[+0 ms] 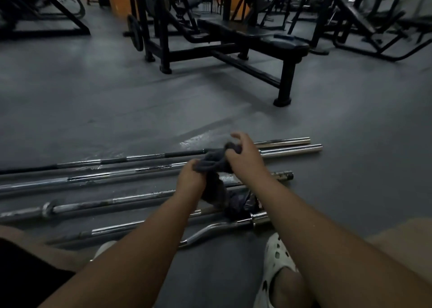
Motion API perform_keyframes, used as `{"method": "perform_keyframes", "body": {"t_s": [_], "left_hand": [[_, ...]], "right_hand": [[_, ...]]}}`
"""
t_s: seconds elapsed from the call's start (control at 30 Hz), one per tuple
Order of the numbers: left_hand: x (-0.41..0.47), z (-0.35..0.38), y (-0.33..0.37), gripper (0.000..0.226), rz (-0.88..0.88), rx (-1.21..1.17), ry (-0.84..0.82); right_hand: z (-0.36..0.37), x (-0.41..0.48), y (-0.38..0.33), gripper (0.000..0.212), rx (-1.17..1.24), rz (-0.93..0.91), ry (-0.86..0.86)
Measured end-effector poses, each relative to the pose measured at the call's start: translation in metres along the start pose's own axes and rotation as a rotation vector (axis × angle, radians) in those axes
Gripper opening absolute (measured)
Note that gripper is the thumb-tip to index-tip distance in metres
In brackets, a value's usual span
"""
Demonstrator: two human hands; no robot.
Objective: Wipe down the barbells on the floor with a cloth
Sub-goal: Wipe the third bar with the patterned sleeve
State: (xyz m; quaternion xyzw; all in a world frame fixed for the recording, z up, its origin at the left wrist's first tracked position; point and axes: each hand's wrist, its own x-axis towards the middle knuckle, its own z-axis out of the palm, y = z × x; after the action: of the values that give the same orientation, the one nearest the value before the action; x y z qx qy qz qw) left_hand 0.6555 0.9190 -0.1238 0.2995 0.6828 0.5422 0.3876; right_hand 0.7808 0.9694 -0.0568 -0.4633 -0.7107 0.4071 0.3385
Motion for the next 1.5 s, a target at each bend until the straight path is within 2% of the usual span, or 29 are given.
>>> {"method": "perform_keyframes", "body": {"t_s": [0.1,0.17,0.23,0.27,0.3,0.33,0.43,0.5,0.6,0.67,0.73,0.8,0.87,0.9,0.93,1.0,1.03,1.1,1.17,1.23,1.27,1.3,1.37,1.4,1.43,1.5], "left_hand": [[0.007,0.011,0.009,0.021,-0.162,-0.248,-0.111],[0.005,0.010,0.005,0.022,-0.254,-0.322,-0.127],[0.003,-0.004,-0.009,0.024,-0.334,-0.352,-0.124],[0.001,-0.015,-0.015,0.026,-0.385,-0.360,-0.108],[0.000,-0.025,-0.019,0.029,-0.439,-0.388,-0.101],[-0.001,-0.034,-0.021,0.033,-0.491,-0.412,-0.119],[-0.008,-0.059,-0.022,0.034,-0.582,-0.421,-0.200],[-0.012,-0.080,-0.026,0.031,-0.618,-0.312,-0.244],[-0.015,-0.105,-0.046,0.024,-0.677,0.018,-0.260],[-0.015,-0.108,-0.055,0.015,-0.583,0.377,-0.281],[-0.005,-0.106,-0.069,0.034,-0.508,0.592,-0.253],[0.008,-0.099,-0.081,0.066,-0.477,0.596,-0.234],[0.022,-0.084,-0.078,0.111,-0.343,0.663,-0.306],[0.027,-0.074,-0.077,0.117,-0.260,0.678,-0.338],[0.027,-0.060,-0.066,0.106,-0.189,0.642,-0.363],[0.028,-0.034,-0.053,0.054,-0.084,0.494,-0.388],[0.027,-0.023,-0.051,0.034,-0.072,0.428,-0.380],[0.021,-0.011,-0.048,0.022,-0.168,0.248,-0.366],[0.015,-0.009,-0.049,0.018,-0.335,0.008,-0.331],[0.012,-0.010,-0.045,0.019,-0.440,-0.212,-0.317],[0.010,-0.012,-0.040,0.020,-0.464,-0.293,-0.338],[0.010,-0.014,-0.037,0.019,-0.484,-0.353,-0.366],[0.010,-0.021,-0.039,0.016,-0.502,-0.397,-0.385],[0.010,-0.023,-0.044,0.021,-0.516,-0.388,-0.367],[0.009,-0.027,-0.052,0.030,-0.515,-0.349,-0.327],[0.011,-0.032,-0.073,0.046,-0.399,-0.100,-0.189]], "right_hand": [[0.029,0.010,0.060,0.033,0.110,0.338,0.005],[0.055,0.022,0.097,0.059,0.180,0.569,-0.055],[0.086,0.037,0.163,0.097,0.197,0.754,-0.175],[0.092,0.030,0.169,0.109,0.218,0.844,-0.239],[0.100,0.020,0.173,0.111,0.295,0.951,-0.293],[0.104,0.009,0.168,0.103,0.402,1.043,-0.330],[0.121,-0.005,0.159,0.046,0.778,1.166,-0.284],[0.124,0.000,0.164,0.039,0.976,1.228,-0.153],[0.122,0.022,0.181,0.031,1.105,1.243,0.021],[0.120,0.034,0.178,0.027,1.003,1.145,0.008],[0.115,0.040,0.153,0.019,0.723,0.913,-0.189],[0.106,0.043,0.125,0.018,0.418,0.572,-0.400],[0.097,0.044,0.107,0.019,0.136,0.313,-0.542],[0.091,0.044,0.102,0.016,0.088,0.250,-0.600],[0.087,0.043,0.100,0.013,0.142,0.264,-0.661],[0.077,0.041,0.100,0.016,0.334,0.340,-0.742],[0.071,0.042,0.103,0.021,0.440,0.394,-0.720],[0.062,0.044,0.111,0.024,0.617,0.531,-0.544],[0.054,0.041,0.132,0.032,0.635,0.643,-0.293],[0.058,0.027,0.164,0.043,0.447,0.726,-0.214],[0.063,0.012,0.177,0.053,0.386,0.775,-0.290],[0.069,-0.002,0.184,0.060,0.435,0.837,-0.363],[0.080,-0.026,0.179,0.059,0.584,1.038,-0.474],[0.084,-0.035,0.179,0.060,0.606,1.074,-0.537],[0.085,-0.041,0.175,0.067,0.620,1.100,-0.591],[0.086,-0.045,0.175,0.080,0.676,1.112,-0.654]]}}
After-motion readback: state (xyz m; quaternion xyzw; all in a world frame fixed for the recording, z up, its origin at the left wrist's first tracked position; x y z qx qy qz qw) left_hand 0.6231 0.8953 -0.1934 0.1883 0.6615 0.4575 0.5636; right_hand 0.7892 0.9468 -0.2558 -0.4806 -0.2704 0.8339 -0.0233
